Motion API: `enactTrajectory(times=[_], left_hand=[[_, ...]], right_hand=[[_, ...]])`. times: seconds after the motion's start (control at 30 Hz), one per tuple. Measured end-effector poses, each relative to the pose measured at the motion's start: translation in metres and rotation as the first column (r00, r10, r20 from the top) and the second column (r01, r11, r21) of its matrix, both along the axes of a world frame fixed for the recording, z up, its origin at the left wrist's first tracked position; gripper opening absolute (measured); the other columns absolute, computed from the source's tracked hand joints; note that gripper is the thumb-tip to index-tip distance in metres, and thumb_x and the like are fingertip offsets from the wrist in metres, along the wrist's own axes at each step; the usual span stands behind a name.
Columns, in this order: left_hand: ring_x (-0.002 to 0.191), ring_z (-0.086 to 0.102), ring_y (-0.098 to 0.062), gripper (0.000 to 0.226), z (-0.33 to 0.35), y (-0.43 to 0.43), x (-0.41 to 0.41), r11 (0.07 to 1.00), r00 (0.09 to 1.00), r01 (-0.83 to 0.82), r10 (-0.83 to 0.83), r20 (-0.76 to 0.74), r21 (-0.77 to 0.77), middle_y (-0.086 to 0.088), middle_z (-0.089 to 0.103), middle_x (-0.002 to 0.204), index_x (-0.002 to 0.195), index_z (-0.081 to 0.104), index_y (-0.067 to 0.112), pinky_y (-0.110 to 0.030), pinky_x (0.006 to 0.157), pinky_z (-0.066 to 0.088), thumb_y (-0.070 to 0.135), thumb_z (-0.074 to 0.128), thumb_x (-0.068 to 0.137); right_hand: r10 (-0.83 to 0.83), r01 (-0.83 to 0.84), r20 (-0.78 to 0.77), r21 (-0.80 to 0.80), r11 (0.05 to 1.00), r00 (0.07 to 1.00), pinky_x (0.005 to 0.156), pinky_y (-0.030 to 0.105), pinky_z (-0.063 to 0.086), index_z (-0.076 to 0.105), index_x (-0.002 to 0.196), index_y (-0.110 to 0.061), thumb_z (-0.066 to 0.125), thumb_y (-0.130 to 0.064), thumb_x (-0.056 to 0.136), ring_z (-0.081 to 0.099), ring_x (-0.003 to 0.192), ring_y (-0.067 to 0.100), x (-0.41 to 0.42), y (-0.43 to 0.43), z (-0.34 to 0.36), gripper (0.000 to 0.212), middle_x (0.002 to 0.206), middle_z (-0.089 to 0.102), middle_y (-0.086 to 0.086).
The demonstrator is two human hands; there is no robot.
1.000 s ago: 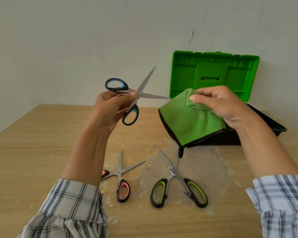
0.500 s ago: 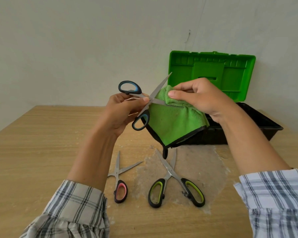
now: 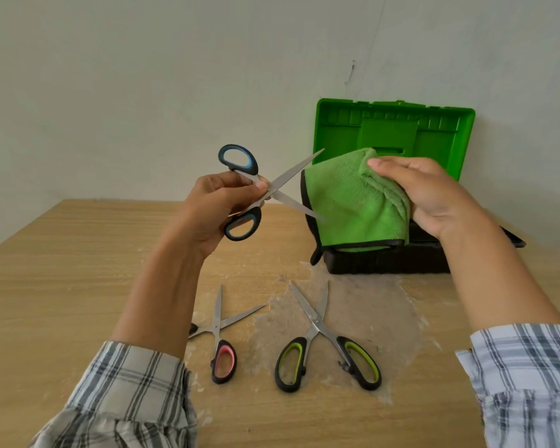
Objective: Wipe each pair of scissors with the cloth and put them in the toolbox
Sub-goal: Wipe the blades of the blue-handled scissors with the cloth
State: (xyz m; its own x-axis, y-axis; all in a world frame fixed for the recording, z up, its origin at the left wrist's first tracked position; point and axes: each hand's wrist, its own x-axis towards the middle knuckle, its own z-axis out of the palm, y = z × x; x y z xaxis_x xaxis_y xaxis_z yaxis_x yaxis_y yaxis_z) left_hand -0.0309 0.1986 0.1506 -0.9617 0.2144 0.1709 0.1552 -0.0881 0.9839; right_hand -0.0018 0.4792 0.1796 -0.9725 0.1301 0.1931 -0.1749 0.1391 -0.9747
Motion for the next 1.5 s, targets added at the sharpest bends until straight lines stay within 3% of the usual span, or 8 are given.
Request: enactTrajectory(times=[0.1,0.3,0.5,0.73,0.93,1.07,1.23,1.5], left_hand=[[0.074,0.059,-0.014,0.009,0.001,0.004,0.002,1.0,1.0,0.016,-0.016,-0.014,-0.023,-0.004,0.066,0.078,0.081,0.074,0.014,-0.022,0.064,0.05,0.013,0.068,0.088],[0.07,0.062,-0.012,0.008,0.002,0.005,0.004,0.987,0.996,0.056,-0.066,-0.065,-0.15,-0.003,0.068,0.073,0.081,0.07,0.007,-0.026,0.069,0.05,0.013,0.071,0.085],[0.075,0.061,-0.019,0.012,0.003,0.006,0.004,0.972,0.991,0.046,-0.073,-0.114,-0.229,-0.011,0.067,0.079,0.079,0.069,0.006,-0.033,0.077,0.049,0.016,0.075,0.083],[0.072,0.063,-0.014,0.01,0.0,0.009,0.003,0.954,0.984,0.029,-0.078,-0.157,-0.297,-0.008,0.069,0.073,0.074,0.072,0.013,-0.03,0.075,0.049,0.019,0.078,0.08],[0.067,0.064,-0.012,0.01,-0.002,0.009,0.002,0.961,0.985,-0.019,-0.029,-0.17,-0.277,0.001,0.07,0.066,0.071,0.073,0.019,-0.03,0.074,0.051,0.018,0.08,0.078],[0.065,0.064,-0.01,0.009,-0.003,0.009,0.001,0.963,0.983,-0.029,-0.021,-0.183,-0.269,0.001,0.07,0.065,0.072,0.073,0.018,-0.025,0.068,0.051,0.018,0.08,0.078],[0.06,0.063,-0.006,0.007,-0.005,0.013,0.0,0.971,0.979,-0.07,0.023,-0.203,-0.229,0.001,0.07,0.064,0.078,0.074,0.012,-0.015,0.057,0.047,0.016,0.08,0.079],[0.058,0.061,-0.005,0.011,-0.004,0.017,0.002,0.981,0.967,-0.086,0.04,-0.251,-0.173,0.0,0.068,0.062,0.073,0.071,0.013,-0.014,0.055,0.045,0.011,0.077,0.082]], right_hand=[[0.015,-0.016,-0.016,-0.047,0.999,1.0,0.088,0.034,0.057,0.074,0.103,-0.013,0.076,-0.033,0.072,0.073,0.102,0.021,-0.001,-0.001,0.0,0.037,0.106,0.077,0.007],[0.016,-0.022,-0.045,-0.142,0.99,0.999,0.081,0.032,0.058,0.071,0.111,-0.006,0.071,-0.024,0.088,0.074,0.1,0.021,-0.006,-0.011,0.007,0.029,0.11,0.076,0.01],[0.187,-0.186,-0.001,0.122,0.975,0.982,0.094,0.036,0.056,0.075,0.104,-0.013,0.075,-0.033,0.075,0.072,0.105,0.025,-0.006,-0.026,0.015,0.035,0.11,0.076,0.011],[0.324,-0.35,0.131,0.352,0.868,0.937,0.094,0.033,0.055,0.077,0.1,-0.017,0.072,-0.025,0.086,0.074,0.095,0.016,-0.004,-0.05,0.007,0.017,0.099,0.079,0.003],[0.309,-0.308,0.071,0.441,0.843,0.948,0.093,0.028,0.055,0.079,0.096,-0.019,0.077,-0.026,0.083,0.073,0.09,0.012,-0.002,-0.048,0.013,0.015,0.094,0.079,0.002],[0.342,-0.351,0.109,0.476,0.806,0.933,0.09,0.03,0.056,0.079,0.102,-0.017,0.077,-0.034,0.076,0.074,0.095,0.016,-0.001,-0.047,0.018,0.031,0.096,0.079,0.001],[0.348,-0.348,0.113,0.567,0.746,0.931,0.074,0.013,0.052,0.079,0.103,-0.017,0.075,-0.022,0.086,0.073,0.081,0.002,-0.004,-0.056,0.014,0.018,0.088,0.079,-0.007],[0.278,-0.153,-0.045,0.746,0.648,0.959,0.07,0.014,0.044,0.078,0.091,-0.03,0.075,-0.032,0.087,0.063,0.069,-0.011,-0.008,-0.065,0.01,0.005,0.076,0.073,-0.019]])
